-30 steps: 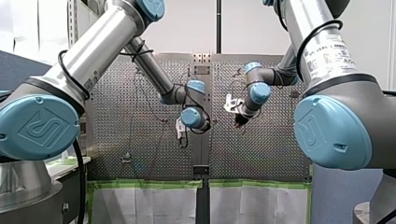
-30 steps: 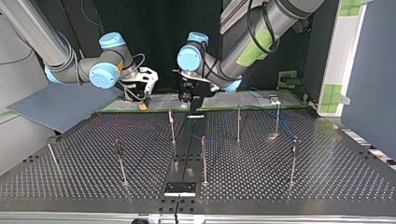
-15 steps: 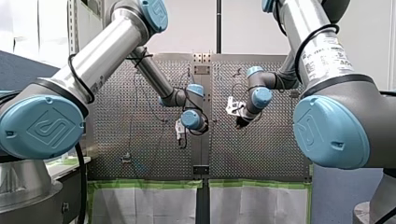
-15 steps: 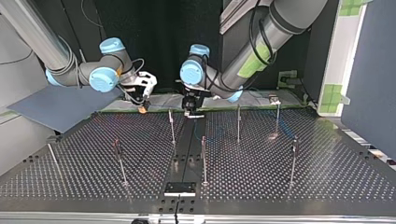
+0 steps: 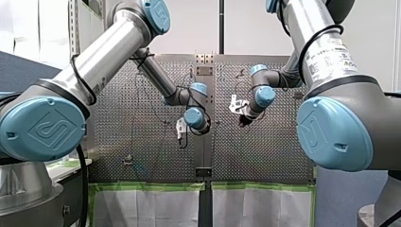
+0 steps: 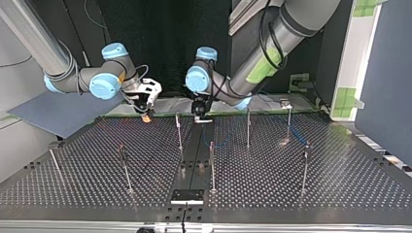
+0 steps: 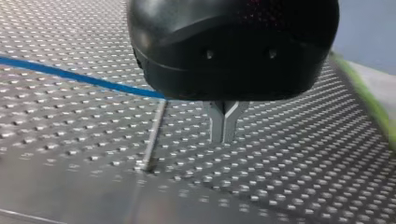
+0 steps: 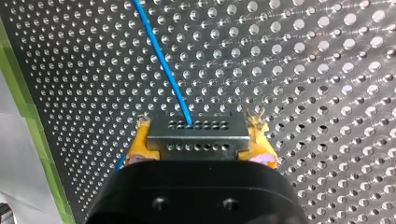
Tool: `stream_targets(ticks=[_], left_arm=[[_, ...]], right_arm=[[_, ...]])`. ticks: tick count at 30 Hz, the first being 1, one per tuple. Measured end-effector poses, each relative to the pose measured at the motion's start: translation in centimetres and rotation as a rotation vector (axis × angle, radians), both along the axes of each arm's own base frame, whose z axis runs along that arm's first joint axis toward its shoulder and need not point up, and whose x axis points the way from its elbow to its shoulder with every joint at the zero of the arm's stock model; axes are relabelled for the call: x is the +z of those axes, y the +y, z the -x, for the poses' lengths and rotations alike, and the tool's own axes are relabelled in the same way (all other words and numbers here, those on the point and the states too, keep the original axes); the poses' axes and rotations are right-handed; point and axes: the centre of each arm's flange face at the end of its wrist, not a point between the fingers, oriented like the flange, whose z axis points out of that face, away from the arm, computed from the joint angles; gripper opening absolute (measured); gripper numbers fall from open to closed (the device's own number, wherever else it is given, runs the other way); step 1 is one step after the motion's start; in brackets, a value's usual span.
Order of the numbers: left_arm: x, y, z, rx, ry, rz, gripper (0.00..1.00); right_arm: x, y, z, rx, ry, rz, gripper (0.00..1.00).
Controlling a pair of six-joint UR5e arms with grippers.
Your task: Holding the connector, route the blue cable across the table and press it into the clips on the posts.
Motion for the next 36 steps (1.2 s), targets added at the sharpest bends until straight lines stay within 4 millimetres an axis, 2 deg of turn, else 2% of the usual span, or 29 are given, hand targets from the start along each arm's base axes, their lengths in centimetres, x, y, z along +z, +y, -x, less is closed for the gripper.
stream_targets(ticks=[6,13,17,23,30,36], left_arm=[[-0.9,-0.2,2.4,-0.009,0.045,-0.045,0.00],[1.8,-1.3,3.1,-0.035,-0.002,-0.012,0.00],[2.5,-1.5,2.8,-0.040,-0.031,0.010,0.00],[2.3,-1.2,2.1,-0.044,-0.040,0.018,0.00],[2.7,-0.8,0.4,-0.053,-0.062,0.041,0.00],[1.4,-0.8,-1.2,-0.056,-0.033,0.036,0.00]], right_arm=[[0.0,0.2,-0.3,0.007,0.004,0.001,0.00],[0.1,0.2,-0.3,0.008,0.005,0.002,0.00],[0.1,-0.1,0.1,-0.001,0.001,0.002,0.00],[0.3,-0.7,0.5,-0.010,-0.004,0.005,0.00],[0.5,-1.1,0.9,-0.016,-0.008,0.008,0.00],[0.7,-1.6,1.3,-0.023,-0.012,0.013,0.00]])
